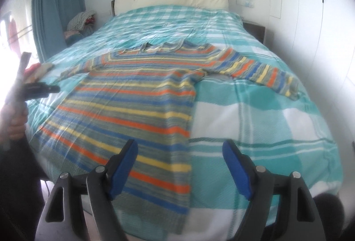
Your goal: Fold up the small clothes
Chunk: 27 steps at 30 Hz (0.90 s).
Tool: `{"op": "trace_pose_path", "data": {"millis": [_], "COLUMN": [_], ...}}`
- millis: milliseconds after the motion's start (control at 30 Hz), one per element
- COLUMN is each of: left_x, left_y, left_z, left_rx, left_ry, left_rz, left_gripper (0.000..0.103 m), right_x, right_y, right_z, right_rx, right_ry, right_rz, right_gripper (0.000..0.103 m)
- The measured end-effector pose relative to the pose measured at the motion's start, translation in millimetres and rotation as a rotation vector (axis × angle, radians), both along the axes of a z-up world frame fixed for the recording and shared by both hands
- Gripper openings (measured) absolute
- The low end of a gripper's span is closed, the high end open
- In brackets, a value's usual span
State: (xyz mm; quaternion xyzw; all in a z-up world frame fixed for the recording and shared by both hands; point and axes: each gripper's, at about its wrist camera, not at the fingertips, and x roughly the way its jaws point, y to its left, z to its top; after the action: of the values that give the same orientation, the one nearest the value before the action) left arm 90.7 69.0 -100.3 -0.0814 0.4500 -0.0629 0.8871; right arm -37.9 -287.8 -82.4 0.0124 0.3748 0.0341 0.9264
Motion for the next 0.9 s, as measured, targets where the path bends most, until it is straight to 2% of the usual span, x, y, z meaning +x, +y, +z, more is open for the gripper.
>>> {"op": "trace_pose_path", "data": {"millis": [67, 200, 333, 400, 500, 567, 633, 733, 833, 900], "left_x": [-8, -26, -46, -57, -69, -78, -83, -78, -59, -39], "left_y": [-11, -42, -48, -47, -46, -45, -45, -39, -30, -27], "left_z": [-4, -30, -44, -43, -40, -35, -25, 7, 47, 66], "left_rx": [0.024, 0.208, 0.274, 0.293, 0.33, 0.366, 0.393, 0.365, 0.242, 0.164], "left_ry": [0.018, 0.101, 0.163, 0.179, 0.207, 0.213, 0.191, 0.1, -0.028, -0.112], "left_rz": [-0.051, -0.119, -0.146, -0.17, -0.221, -0.258, -0.276, -0.258, -0.195, -0.13], "left_gripper": [0.091, 0.091, 0.09, 0.09, 0.09, 0.09, 0.09, 0.09, 0.096, 0.096], "right_x": [7, 19, 25, 25, 21, 13, 4, -2, 8, 24], "right_y": [-3, 3, 23, 34, 35, 25, 15, -4, -45, -82], "right_z": [2, 1, -8, -21, -50, -66, -67, -55, -29, -6], "right_rx": [0.022, 0.069, 0.053, -0.003, -0.07, -0.058, -0.017, 0.019, 0.064, 0.113], "right_ry": [0.021, 0.053, 0.097, 0.158, 0.303, 0.39, 0.42, 0.438, 0.358, 0.269], "right_rz": [0.009, 0.051, 0.119, 0.147, 0.143, 0.118, 0.101, 0.075, 0.008, -0.063], "right_gripper": [0.078, 0.078, 0.078, 0.078, 0.078, 0.078, 0.078, 0.078, 0.078, 0.078]}}
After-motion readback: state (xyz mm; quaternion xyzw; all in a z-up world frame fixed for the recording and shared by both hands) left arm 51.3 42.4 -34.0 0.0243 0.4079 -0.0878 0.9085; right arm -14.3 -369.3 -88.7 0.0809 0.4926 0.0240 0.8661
